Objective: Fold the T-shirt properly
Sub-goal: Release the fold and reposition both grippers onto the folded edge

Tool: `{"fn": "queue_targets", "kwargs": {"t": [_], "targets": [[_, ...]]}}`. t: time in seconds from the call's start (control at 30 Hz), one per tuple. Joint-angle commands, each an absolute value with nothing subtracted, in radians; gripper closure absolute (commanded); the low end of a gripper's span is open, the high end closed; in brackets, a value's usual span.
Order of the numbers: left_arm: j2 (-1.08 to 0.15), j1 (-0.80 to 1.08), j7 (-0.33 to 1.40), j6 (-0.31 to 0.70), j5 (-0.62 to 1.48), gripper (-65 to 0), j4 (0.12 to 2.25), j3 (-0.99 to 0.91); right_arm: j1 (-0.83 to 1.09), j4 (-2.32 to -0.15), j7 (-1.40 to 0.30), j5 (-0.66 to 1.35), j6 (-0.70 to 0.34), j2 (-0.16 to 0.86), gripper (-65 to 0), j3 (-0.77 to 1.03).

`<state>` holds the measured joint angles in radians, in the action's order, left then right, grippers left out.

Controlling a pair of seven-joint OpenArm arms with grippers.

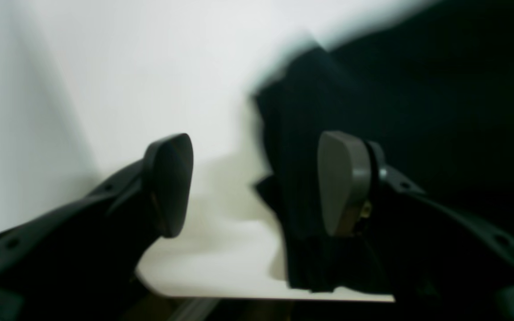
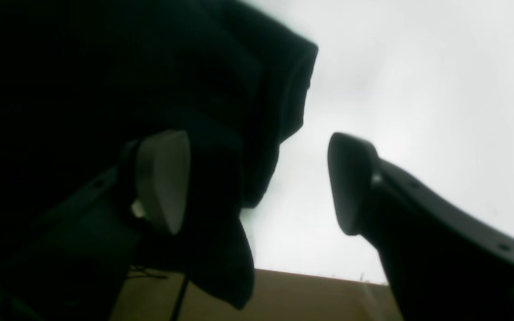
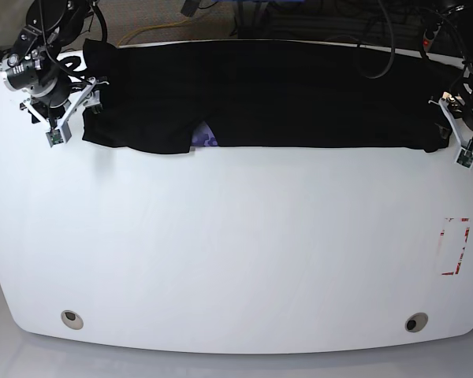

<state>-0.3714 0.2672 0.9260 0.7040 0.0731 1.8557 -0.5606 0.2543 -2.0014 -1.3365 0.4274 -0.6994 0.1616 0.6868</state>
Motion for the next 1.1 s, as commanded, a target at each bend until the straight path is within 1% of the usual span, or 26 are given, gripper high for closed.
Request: {"fn": "queue_targets", "kwargs": {"t": [0.0, 0.07, 0.13, 0.23, 0.33, 0.4, 0.47, 0.57, 0.67, 0.77, 0.9, 1.07], "targets": [[-0.394, 0.257, 1.055, 0.698, 0.259, -39.7, 1.937, -0.582, 0.24, -2.015, -1.334, 0.567, -0.698, 0.177, -46.5, 0.702], [-0.394, 0.24, 1.089, 0.698, 0.337, -39.7, 1.937, -0.579, 0.226, -2.009, -1.334, 0.618, -0.698, 0.17, -46.5, 0.69], [-0.389, 0.22, 1.13, 0.698, 0.36, -39.7, 1.933, -0.57, 0.213, -1.983, -1.334, 0.639, -0.698, 0.156, -46.5, 0.616], [-0.386, 0.203, 1.138, 0.698, 0.337, -39.7, 1.902, -0.512, 0.208, -1.972, -1.334, 0.599, -0.698, 0.133, -46.5, 0.567], [-0.386, 0.199, 1.135, 0.698, 0.269, -39.6, 1.828, -0.453, 0.206, -1.945, -1.33, 0.518, -0.698, 0.082, -46.3, 0.519], [-0.386, 0.196, 1.125, 0.698, 0.229, -39.6, 1.767, -0.444, 0.206, -1.923, -1.326, 0.463, -0.698, 0.07, -44.2, 0.504], [-0.386, 0.196, 1.082, 0.698, 0.197, -39.6, 1.695, -0.444, 0.206, -1.883, -1.307, 0.412, -0.698, 0.061, -40.3, 0.486], [-0.39, 0.196, 1.017, 0.698, 0.18, -39.6, 1.603, -0.444, 0.209, -1.81, -1.219, 0.337, -0.698, 0.071, -36.5, 0.455], [-0.392, 0.189, 0.944, 0.698, 0.157, -39.6, 1.512, -0.441, 0.188, -1.698, -1.11, 0.243, -0.698, 0.079, -36.5, 0.443], [-0.389, 0.125, 0.924, 0.698, 0.136, -39.6, 1.431, -0.389, 0.125, -1.575, -1.032, 0.176, -0.698, 0.11, -36.5, 0.447], [-0.375, 0.031, 0.921, 0.698, 0.137, -39.6, 1.353, -0.352, 0.028, -1.468, -0.984, 0.171, -0.698, 0.159, -36.3, 0.447], [-0.315, -0.041, 0.944, 0.698, 0.145, -39.9, 1.385, -0.386, -0.064, -1.44, -0.987, 0.171, -0.698, 0.174, -36.0, 0.444]]}}
